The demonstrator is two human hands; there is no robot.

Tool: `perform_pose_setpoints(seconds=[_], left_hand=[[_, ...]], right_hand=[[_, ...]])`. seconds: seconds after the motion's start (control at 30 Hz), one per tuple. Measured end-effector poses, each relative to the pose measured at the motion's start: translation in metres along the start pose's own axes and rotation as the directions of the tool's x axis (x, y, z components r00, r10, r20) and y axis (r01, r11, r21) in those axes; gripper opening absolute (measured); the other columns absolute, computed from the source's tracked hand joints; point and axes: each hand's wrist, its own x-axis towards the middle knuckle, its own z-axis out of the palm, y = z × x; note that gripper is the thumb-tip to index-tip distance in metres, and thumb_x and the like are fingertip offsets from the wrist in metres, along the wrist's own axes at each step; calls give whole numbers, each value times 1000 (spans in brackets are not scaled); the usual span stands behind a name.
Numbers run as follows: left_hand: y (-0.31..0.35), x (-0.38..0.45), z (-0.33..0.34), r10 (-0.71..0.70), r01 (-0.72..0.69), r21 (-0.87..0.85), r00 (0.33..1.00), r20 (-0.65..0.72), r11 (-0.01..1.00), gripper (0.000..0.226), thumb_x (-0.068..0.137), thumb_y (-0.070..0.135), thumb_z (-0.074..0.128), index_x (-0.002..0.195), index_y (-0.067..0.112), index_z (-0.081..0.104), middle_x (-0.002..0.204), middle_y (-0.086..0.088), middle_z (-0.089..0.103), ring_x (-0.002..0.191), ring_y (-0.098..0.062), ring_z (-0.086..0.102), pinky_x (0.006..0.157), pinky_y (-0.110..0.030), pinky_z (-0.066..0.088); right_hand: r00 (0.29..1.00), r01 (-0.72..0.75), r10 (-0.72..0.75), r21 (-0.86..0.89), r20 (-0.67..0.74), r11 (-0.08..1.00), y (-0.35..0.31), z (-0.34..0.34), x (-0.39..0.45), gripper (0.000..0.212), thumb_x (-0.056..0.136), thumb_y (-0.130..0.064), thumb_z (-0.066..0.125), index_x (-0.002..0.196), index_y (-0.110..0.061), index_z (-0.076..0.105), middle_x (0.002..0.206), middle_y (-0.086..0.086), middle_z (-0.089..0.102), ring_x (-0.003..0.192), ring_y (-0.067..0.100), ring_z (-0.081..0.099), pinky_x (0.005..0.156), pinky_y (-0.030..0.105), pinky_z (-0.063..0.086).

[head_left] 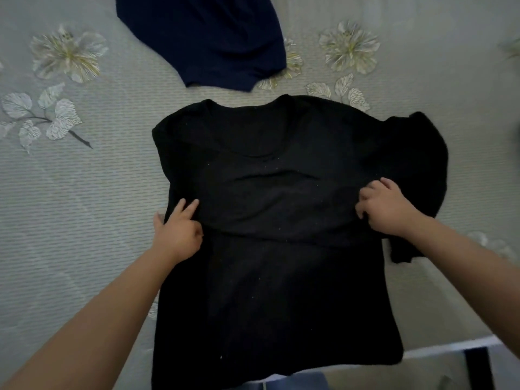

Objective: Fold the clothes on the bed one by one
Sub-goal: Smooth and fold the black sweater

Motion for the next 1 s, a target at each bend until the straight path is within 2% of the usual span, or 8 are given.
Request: perform_pose_setpoints(seconds=[0.17, 0.27, 0.33, 0.53, 0.57, 0.67, 0.83, 1.0], left_hand=[[5, -1, -10, -37, 14, -119, 980, -197, 993, 18, 86, 19, 50, 86, 13, 68, 139, -1, 45, 133, -20, 33, 111, -47, 6], [12, 8, -27, 53, -117, -109, 882, -468, 987, 19, 82, 3, 50, 91, 2, 67, 112, -14, 64, 103, -32, 56, 98, -41, 30], [20, 21, -42, 126, -159, -17, 840, -528, 987, 33, 82, -2, 48, 113, -2, 60, 124, -20, 56, 104, -37, 56, 88, -45, 40], [28, 71, -78, -131, 143, 19, 950, -284, 990, 64, 92, 12, 39, 147, 17, 6, 152, -21, 9, 115, -40, 48, 89, -44, 42], [27, 75, -82, -175, 184, 10, 947, -269, 983, 60, 93, 13, 40, 146, 14, 12, 147, -24, 18, 114, -41, 48, 89, -45, 42], [15, 75, -91, -235, 250, 5, 916, -325, 968, 35, 93, 13, 39, 125, 1, 42, 124, -24, 40, 107, -42, 50, 84, -44, 41], [-26, 68, -107, -376, 367, -86, 889, -260, 926, 32, 93, 14, 34, 118, -4, 44, 126, -27, 43, 114, -43, 46, 93, -46, 36], [-55, 79, -118, -375, 381, -8, 905, -200, 924, 30, 92, 14, 38, 117, -1, 46, 125, -23, 47, 115, -40, 47, 92, -44, 38]], right_hand=[[893, -191, 380, 559, -243, 807, -14, 39, 1, 41, 88, -17, 54, 127, -7, 52, 134, 12, 47, 126, 29, 38, 102, 38, 32], [850, -368, 523, 646, -58, 669, -22, 49, 10, 57, 88, -28, 56, 137, -7, 37, 139, 13, 41, 128, 32, 36, 103, 40, 32], [829, -437, 558, 643, 17, 630, -19, 51, 14, 58, 87, -28, 57, 137, -7, 36, 137, 15, 44, 125, 33, 38, 101, 40, 34], [818, -307, 574, 831, -19, 465, -4, 28, 16, 17, 81, -12, 63, 95, -3, 64, 95, 15, 60, 96, 31, 55, 74, 28, 39], [827, -262, 561, 865, -28, 428, -2, 20, 14, 5, 80, -11, 63, 83, -7, 61, 83, 9, 58, 86, 27, 54, 66, 25, 33], [851, -148, 519, 911, -80, 384, 5, -3, 15, 25, 79, -8, 61, 61, -19, 48, 63, -6, 49, 66, 16, 48, 56, 25, 27], [923, -107, 384, 981, 37, 161, 20, -35, 48, 22, 82, 1, 57, 67, -15, 57, 69, -1, 57, 66, 12, 52, 55, 16, 41], [893, -275, 433, 914, 128, 298, 39, -49, 93, 4, 79, -6, 67, 81, -4, 65, 72, 5, 57, 74, 21, 54, 62, 22, 39]])
